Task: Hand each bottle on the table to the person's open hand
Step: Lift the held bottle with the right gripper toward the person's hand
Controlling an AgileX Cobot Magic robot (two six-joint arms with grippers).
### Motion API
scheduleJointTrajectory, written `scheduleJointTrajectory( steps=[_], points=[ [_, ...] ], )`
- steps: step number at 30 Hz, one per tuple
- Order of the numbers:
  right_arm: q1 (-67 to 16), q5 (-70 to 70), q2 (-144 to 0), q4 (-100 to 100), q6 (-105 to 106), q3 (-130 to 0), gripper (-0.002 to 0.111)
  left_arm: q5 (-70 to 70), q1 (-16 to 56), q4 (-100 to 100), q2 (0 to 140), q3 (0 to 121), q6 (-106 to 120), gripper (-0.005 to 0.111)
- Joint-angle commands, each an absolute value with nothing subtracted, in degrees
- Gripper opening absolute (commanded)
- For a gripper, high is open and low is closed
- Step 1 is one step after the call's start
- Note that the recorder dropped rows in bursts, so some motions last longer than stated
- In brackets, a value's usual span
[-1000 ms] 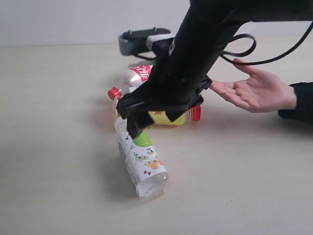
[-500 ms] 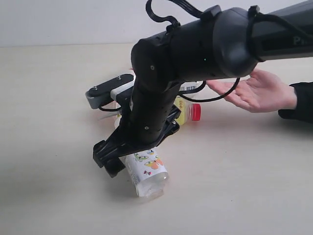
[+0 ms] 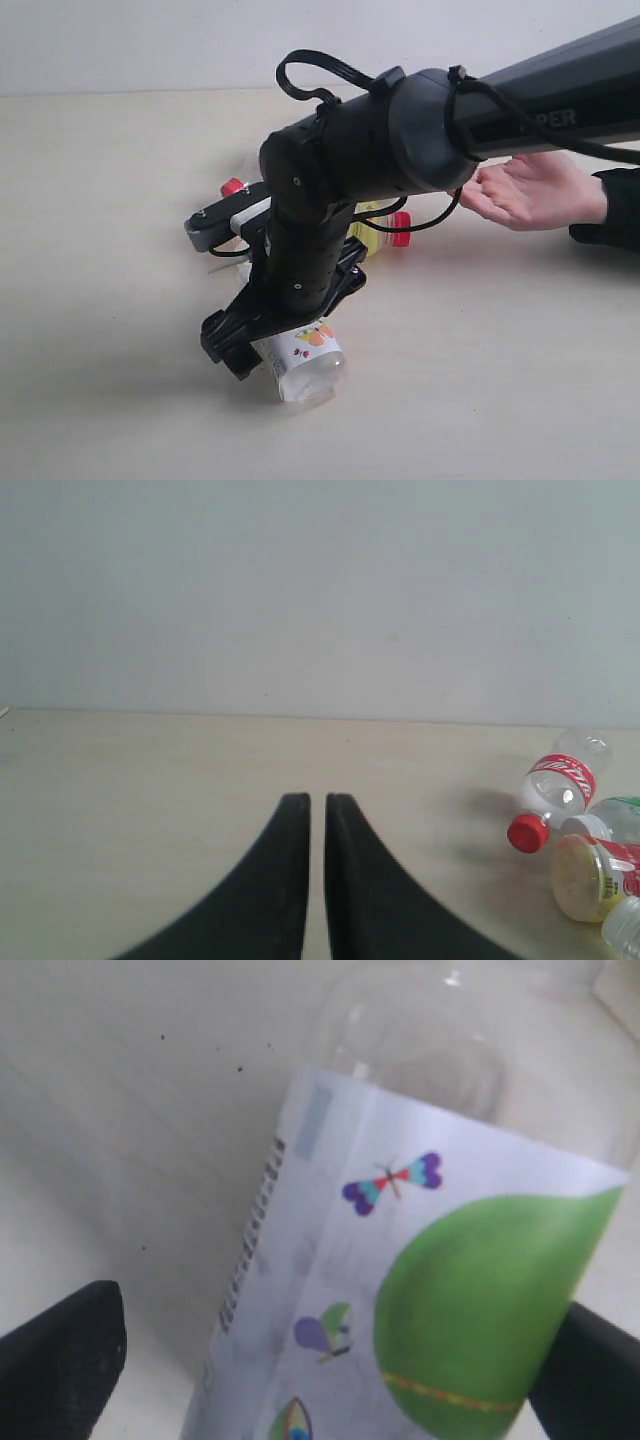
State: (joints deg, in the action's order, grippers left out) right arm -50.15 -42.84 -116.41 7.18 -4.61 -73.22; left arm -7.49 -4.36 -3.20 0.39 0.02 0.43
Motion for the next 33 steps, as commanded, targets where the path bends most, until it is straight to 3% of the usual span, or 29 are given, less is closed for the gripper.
scheduleJointTrajectory(
  steps=[1, 2, 4, 8, 10, 33],
  points=[
    [-50.3, -42.6, -117.4, 7.0, -4.7, -73.4, 0.098, -7.2, -4.1, -3.1, 0.0, 0.0, 0.4, 0.009],
    [-50.3, -42.8, -117.7, 6.9, -4.7, -73.4, 0.096, -7.2, -4.1, -3.1, 0.0, 0.0, 0.4, 0.009],
    [-50.3, -43.2, -118.6, 6.9, -4.7, -73.4, 0.08, -7.2, -4.1, -3.1, 0.0, 0.0, 0.4, 0.009],
    [-50.3, -45.1, -118.9, 6.9, -4.7, -73.5, 0.015, -7.2, -4.1, -3.1, 0.0, 0.0, 0.4, 0.009],
    [-50.3, -45.5, -118.9, 6.9, -4.7, -73.5, 0.0, -7.2, -4.1, -3.1, 0.0, 0.0, 0.4, 0.009],
    [-50.2, -54.3, -95.8, 7.4, 4.2, -73.5, 0.0, -7.2, -4.1, -3.1, 0.0, 0.0, 0.4, 0.009]
  ],
)
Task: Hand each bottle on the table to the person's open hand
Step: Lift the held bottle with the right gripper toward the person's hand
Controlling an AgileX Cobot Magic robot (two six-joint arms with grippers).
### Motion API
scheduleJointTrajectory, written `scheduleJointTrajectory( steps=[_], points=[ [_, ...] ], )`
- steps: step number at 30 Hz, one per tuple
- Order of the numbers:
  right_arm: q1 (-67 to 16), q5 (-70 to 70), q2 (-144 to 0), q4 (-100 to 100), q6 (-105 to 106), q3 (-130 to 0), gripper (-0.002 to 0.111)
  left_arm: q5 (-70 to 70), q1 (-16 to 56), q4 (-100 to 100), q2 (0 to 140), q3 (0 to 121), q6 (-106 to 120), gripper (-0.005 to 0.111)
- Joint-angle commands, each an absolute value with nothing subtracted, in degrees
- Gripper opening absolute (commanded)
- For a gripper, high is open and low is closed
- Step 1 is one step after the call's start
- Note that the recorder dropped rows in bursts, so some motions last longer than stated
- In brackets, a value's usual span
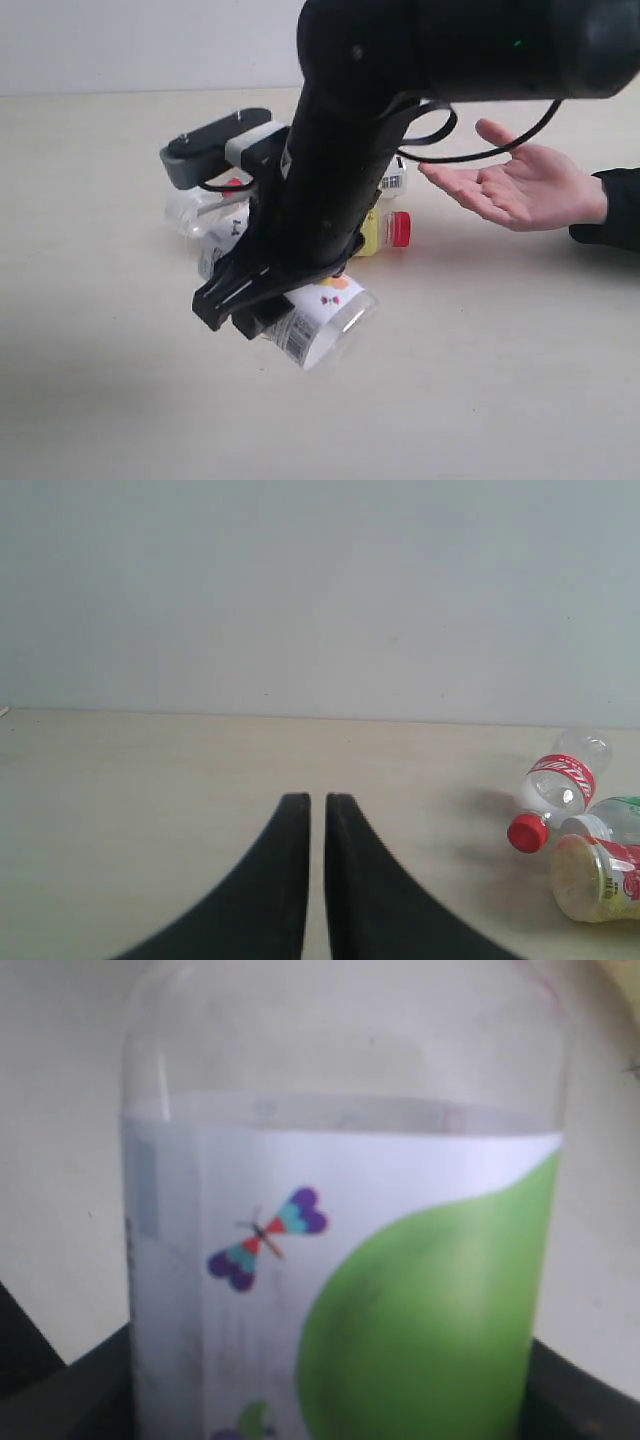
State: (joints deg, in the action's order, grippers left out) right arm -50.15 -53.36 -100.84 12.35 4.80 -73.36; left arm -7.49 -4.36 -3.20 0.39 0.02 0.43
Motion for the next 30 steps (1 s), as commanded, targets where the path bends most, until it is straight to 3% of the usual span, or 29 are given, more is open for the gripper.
scheduleJointTrajectory(
  steps=[1, 7, 19, 30],
  points=[
    [-50.0, -54.3, -94.6, 5.4, 2.4, -73.5, 0.0, -7.2, -4.1, -3.1, 0.0, 0.0, 0.4, 0.009],
    [-44.9, -58.2, -87.5, -5.0, -5.6, -73.5, 0.0, -7.2, -4.1, -3.1, 0.0, 0.0, 0.4, 0.009],
    [-23.2, -66.3, -81.0, -4.6, -5.5, -73.3, 0.0, -7.2, -4.1, -3.1, 0.0, 0.0, 0.4, 0.009],
    [-13.3, -59.6, -81.4, -4.1, -3.3, -64.0, 0.0, -7.2, -4.1, -3.1, 0.0, 0.0, 0.4, 0.009]
  ],
)
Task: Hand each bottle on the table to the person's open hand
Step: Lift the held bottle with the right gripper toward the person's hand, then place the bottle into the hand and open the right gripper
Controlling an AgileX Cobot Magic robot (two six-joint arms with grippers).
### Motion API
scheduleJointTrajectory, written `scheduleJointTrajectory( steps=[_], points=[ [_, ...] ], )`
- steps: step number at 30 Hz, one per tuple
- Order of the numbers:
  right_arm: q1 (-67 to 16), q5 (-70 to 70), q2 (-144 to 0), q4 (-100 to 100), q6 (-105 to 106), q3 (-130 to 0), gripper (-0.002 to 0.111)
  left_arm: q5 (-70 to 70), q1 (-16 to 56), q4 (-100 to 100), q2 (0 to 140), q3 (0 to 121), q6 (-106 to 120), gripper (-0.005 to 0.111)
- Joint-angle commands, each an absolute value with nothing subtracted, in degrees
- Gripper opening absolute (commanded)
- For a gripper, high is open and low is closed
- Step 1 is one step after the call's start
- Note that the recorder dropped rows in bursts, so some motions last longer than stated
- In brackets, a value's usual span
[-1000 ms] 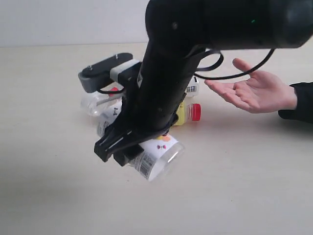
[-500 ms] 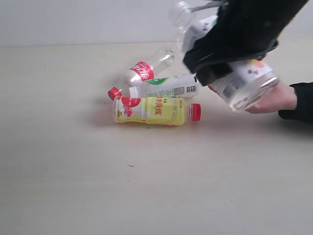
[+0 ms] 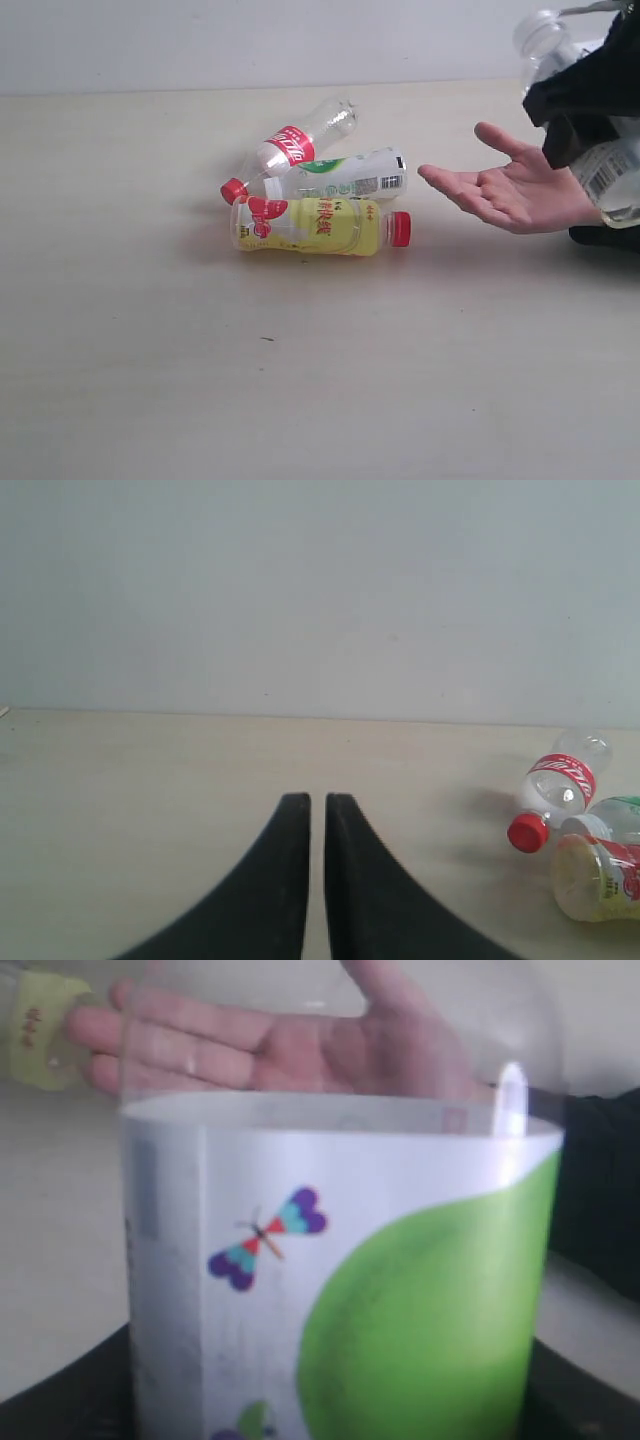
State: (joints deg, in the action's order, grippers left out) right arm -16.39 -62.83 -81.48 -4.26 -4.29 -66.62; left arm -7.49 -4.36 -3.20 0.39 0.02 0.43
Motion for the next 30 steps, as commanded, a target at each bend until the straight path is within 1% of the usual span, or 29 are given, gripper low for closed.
scheduleJointTrajectory(
  steps=[1, 9, 23, 30],
  points=[
    [-12.9, -59.6, -82.0, -3.3, -2.6, -63.7, 0.0, -7.2, -4.1, -3.1, 0.0, 0.0, 0.4, 0.009],
    [-12.7, -55.5, -88.1, 4.8, 1.5, -63.6, 0.0, -7.2, -4.1, -3.1, 0.0, 0.0, 0.4, 0.009],
    [-12.7, -47.0, -97.7, 4.2, 1.9, -63.6, 0.0, -7.2, -4.1, -3.1, 0.0, 0.0, 0.4, 0.009],
    [-12.7, -45.3, -100.6, 4.0, 1.9, -63.8, 0.0, -7.2, -4.1, -3.1, 0.0, 0.0, 0.6, 0.009]
  ],
)
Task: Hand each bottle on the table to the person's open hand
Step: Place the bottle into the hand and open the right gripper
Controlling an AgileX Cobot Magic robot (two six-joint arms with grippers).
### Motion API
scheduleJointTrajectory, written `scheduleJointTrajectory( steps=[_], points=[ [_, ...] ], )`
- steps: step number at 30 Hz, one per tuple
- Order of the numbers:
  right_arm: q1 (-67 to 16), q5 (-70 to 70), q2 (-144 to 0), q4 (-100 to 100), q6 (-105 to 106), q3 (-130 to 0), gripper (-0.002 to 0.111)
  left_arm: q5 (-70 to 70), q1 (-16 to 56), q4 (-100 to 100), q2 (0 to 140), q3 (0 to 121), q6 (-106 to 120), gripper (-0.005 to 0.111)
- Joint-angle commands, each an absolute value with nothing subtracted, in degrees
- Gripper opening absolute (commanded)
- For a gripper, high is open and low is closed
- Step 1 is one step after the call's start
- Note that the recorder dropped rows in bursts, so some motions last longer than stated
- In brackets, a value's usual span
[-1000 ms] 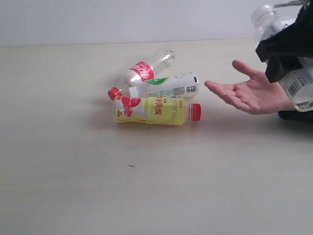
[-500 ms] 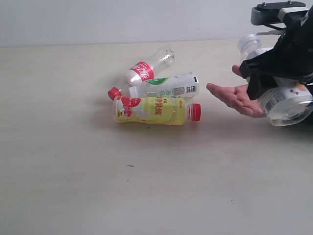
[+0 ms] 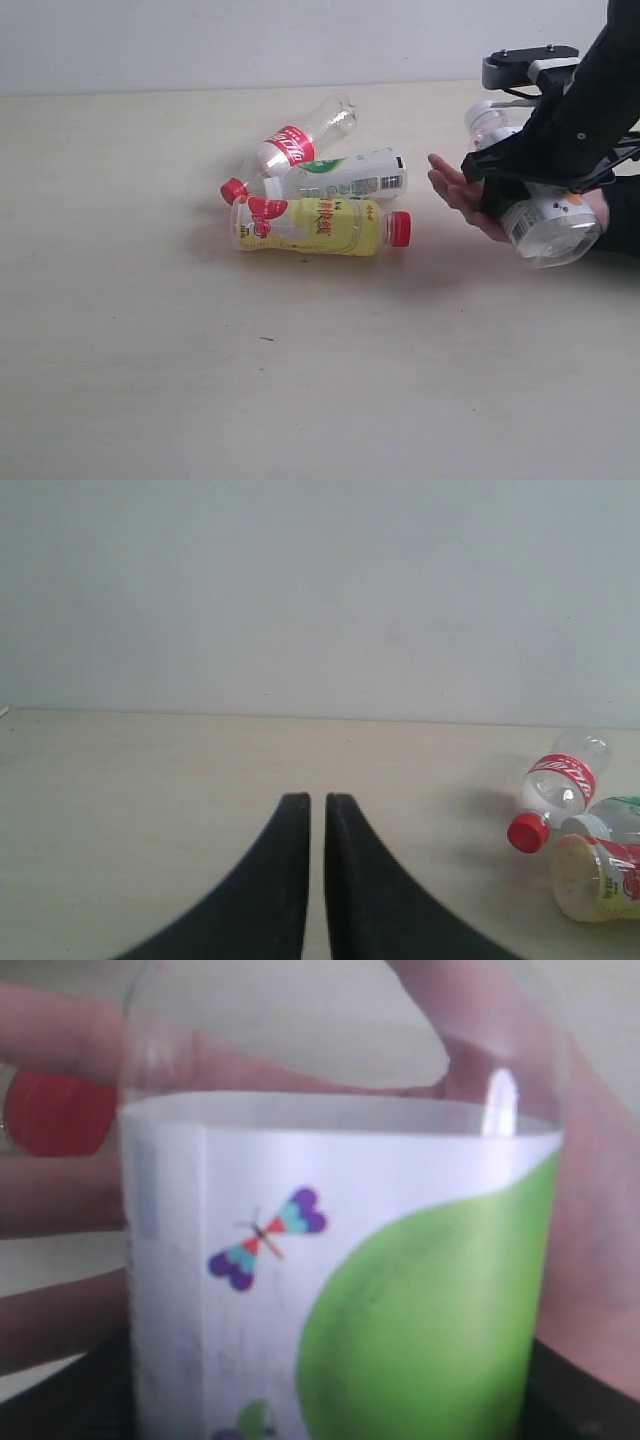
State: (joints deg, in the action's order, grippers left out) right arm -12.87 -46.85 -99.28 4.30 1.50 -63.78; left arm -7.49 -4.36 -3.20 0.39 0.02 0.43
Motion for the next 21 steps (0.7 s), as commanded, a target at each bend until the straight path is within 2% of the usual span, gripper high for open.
scheduleJointTrajectory(
  steps=[1, 4, 7, 16, 18, 21],
  points=[
    [-12.7, -45.1, -100.9, 4.0, 1.9, -63.8, 0.0, -7.2, -4.1, -3.1, 0.0, 0.0, 0.7, 0.009],
    [-12.7, -44.6, -101.0, 4.0, 2.2, -63.8, 0.005, -7.2, -4.1, -3.1, 0.0, 0.0, 0.7, 0.009],
    [-12.7, -44.6, -101.0, 4.0, 2.6, -63.8, 0.017, -7.2, -4.1, -3.1, 0.0, 0.0, 0.7, 0.009],
    [-12.7, -44.4, -101.0, 4.0, 3.1, -63.8, 0.076, -7.2, -4.1, -3.1, 0.0, 0.0, 0.7, 0.009],
    [-12.7, -44.1, -101.0, 4.0, 3.1, -63.8, 0.083, -7.2, -4.1, -3.1, 0.0, 0.0, 0.7, 0.009],
    [-12.7, -43.6, -101.0, 4.0, 3.1, -63.8, 0.085, -7.2, -4.1, -3.1, 0.0, 0.0, 0.7, 0.009]
  ],
)
